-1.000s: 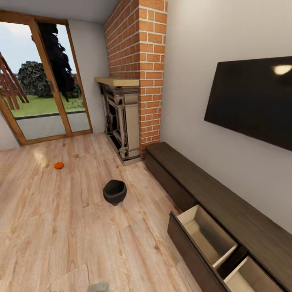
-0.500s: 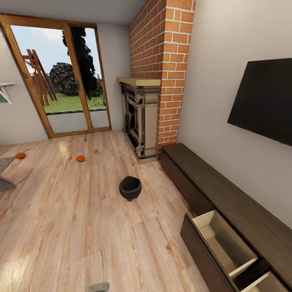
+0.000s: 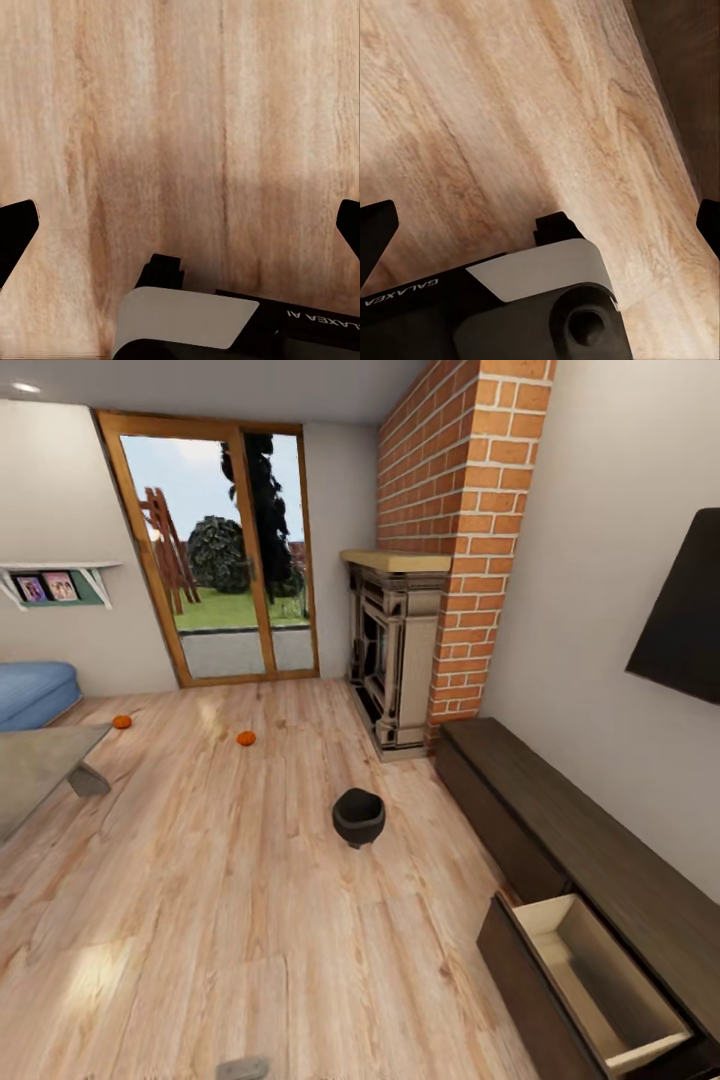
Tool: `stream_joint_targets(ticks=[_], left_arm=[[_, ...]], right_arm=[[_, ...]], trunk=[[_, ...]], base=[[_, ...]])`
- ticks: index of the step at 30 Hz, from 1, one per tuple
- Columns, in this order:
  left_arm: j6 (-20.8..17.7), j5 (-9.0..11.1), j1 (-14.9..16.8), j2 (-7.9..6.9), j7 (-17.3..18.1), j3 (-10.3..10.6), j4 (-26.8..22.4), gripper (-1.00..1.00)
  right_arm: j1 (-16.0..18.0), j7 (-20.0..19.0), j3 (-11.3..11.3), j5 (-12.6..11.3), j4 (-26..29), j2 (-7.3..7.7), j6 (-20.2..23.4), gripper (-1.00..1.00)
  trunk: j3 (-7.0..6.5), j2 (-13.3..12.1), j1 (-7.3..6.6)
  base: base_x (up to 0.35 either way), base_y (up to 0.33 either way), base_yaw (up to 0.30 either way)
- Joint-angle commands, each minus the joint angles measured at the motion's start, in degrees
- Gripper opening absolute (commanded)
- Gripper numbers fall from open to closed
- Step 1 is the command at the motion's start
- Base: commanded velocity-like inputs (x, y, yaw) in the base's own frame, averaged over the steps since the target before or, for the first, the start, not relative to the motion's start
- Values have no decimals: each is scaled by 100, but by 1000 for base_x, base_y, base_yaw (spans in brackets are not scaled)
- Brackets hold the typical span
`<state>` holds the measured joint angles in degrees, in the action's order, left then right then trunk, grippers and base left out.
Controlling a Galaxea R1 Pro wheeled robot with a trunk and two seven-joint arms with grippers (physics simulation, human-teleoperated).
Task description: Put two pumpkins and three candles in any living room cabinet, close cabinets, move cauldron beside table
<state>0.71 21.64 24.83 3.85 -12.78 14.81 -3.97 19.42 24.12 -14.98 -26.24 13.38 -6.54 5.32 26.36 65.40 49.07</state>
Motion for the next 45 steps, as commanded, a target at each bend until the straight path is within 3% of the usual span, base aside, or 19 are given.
stream_joint_targets(ticks=[1, 45], left_arm=[[8, 51, 4, 2, -22, 49, 2, 100], [8, 51, 4, 12, -22, 49, 2, 100]], right_arm=[[0, 44, -49, -18, 16, 5, 48, 100], [0, 40, -49, -4, 16, -5, 54, 100]], trunk=[[6, 4, 0], [6, 4, 0]], base=[[-30, 0, 291], [-1, 0, 291]])
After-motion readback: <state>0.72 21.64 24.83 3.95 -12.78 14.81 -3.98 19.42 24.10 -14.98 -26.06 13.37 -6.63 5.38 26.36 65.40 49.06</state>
